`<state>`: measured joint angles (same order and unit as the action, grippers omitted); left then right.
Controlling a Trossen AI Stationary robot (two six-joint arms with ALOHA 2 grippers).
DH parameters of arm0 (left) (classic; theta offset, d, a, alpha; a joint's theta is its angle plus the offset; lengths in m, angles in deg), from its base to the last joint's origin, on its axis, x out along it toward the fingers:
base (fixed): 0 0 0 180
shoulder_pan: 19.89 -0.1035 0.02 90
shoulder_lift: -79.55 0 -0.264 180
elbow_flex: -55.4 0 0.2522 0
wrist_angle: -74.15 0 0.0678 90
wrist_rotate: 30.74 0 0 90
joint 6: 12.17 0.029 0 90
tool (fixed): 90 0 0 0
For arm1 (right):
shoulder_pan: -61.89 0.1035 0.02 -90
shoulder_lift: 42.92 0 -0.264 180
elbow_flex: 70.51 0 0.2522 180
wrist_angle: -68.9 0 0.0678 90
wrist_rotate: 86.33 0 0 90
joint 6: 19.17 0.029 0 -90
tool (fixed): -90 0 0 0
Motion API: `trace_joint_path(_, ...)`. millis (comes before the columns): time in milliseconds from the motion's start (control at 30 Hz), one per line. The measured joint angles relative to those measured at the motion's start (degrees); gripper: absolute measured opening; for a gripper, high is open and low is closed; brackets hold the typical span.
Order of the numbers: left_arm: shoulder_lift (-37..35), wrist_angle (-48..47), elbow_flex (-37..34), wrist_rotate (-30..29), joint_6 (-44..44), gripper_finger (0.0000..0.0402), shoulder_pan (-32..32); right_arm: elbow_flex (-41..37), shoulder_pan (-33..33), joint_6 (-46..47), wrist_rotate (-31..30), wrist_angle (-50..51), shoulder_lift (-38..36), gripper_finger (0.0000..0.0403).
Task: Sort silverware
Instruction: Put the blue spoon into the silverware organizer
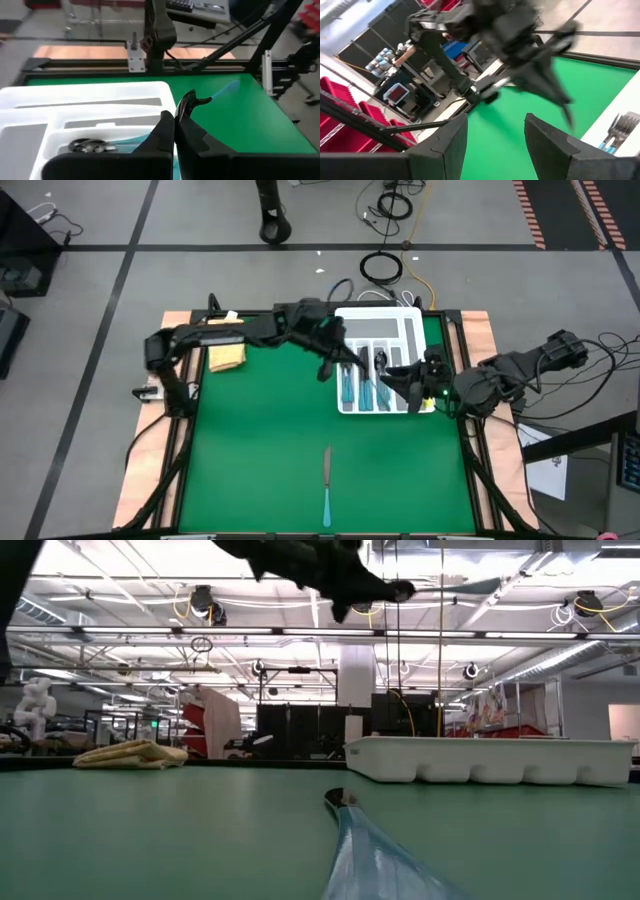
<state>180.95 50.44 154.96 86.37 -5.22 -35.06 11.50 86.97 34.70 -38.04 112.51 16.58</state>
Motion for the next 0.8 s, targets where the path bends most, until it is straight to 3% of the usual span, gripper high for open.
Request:
trace_joint_path(233,12.53,-6.69,13.54,10.38,1.34,0.0002,-6.62,0.00,2.45,0.04,0.03,-2.00,-0.06,0.0182)
trace_joint_path(600,29.00,-16.65,31.69,10.30,6.30,0.0002,-10.75,0.00,5.07,1.36,-0.24,-2.21,-0.06,0.0182)
trace_joint_path(800,32.94,-26.68,37.35,10.26,15.01,0.0002,-10.31,0.00,5.49,1.53,-0.25,-2.21,0.09,0.0183)
